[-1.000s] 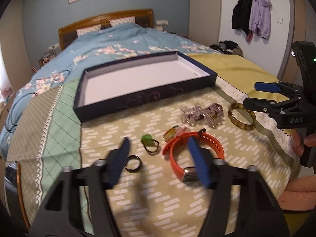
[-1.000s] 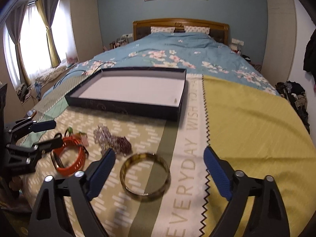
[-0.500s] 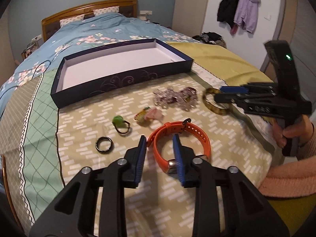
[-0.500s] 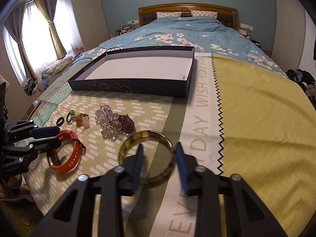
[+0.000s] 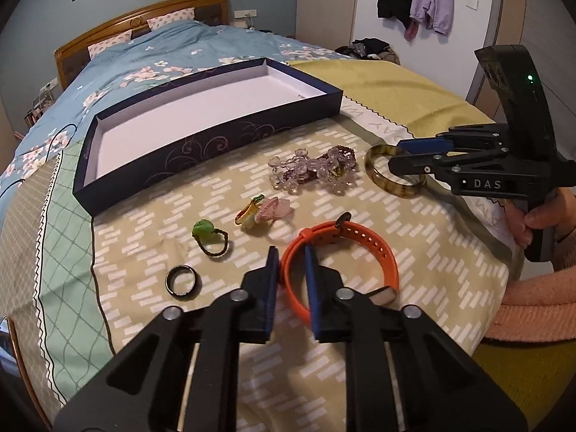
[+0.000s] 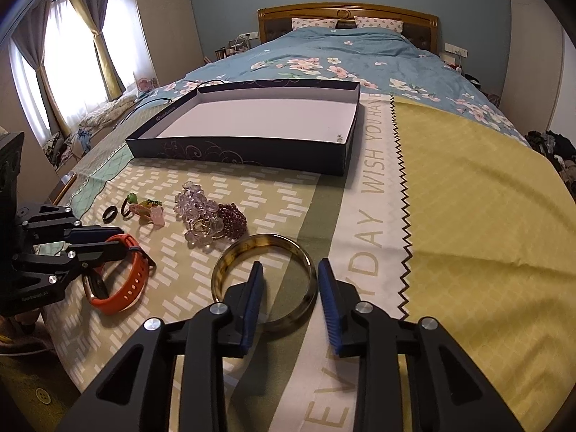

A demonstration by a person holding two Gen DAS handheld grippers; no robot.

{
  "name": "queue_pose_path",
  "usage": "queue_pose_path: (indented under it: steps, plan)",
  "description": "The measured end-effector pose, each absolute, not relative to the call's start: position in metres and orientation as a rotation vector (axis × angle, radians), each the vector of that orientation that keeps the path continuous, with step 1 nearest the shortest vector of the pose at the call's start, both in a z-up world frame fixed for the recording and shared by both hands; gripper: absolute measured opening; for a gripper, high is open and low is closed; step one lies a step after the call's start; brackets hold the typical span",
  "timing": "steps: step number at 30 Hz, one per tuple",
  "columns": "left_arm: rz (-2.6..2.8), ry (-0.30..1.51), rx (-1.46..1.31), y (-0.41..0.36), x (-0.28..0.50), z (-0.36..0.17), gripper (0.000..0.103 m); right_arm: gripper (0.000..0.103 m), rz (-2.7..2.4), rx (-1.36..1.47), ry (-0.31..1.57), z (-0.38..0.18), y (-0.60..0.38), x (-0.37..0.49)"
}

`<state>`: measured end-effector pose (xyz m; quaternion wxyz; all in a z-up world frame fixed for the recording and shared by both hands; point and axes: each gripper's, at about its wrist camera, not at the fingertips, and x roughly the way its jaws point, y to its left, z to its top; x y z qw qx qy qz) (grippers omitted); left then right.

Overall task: Organize jewelry
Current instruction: 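Grasp the orange watch band with the left tool while the right tool grasps the tortoiseshell bangle, then lift and carry the watch with the left tool while the right tool carries the bangle into the box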

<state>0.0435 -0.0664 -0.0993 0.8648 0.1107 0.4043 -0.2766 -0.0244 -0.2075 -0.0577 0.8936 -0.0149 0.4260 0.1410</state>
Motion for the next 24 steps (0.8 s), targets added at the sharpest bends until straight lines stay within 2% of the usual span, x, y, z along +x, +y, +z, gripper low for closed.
queue_pose_path:
  steps: [1,3,5,17,18,24]
  plan:
    - [-0.577,0.850,0.230,-0.066,0.044,-0.099,0.011,0.023,0.291,-0.032,0.883,-0.058,-0.208,-0.024]
    - [-0.566,0.851,0.225,-0.065,0.043,-0.100,0.010,0.010,0.285,-0.026,0.884,-0.058,-0.211,-0.022]
    - [-0.556,0.846,0.223,-0.064,0.042,-0.099,0.010,0.005,0.294,-0.011,0.882,-0.056,-0.214,-0.021]
    - [-0.503,0.755,0.106,-0.032,0.061,-0.061,0.010,0.006,0.342,0.027,0.779,-0.020,-0.216,-0.009]
    - [-0.497,0.745,0.097,-0.030,0.064,-0.057,0.010,0.001,0.350,0.026,0.764,-0.015,-0.214,-0.005]
    - [-0.436,0.713,0.078,-0.017,0.094,-0.041,0.010,0.000,0.366,-0.014,0.712,0.007,-0.205,0.022]
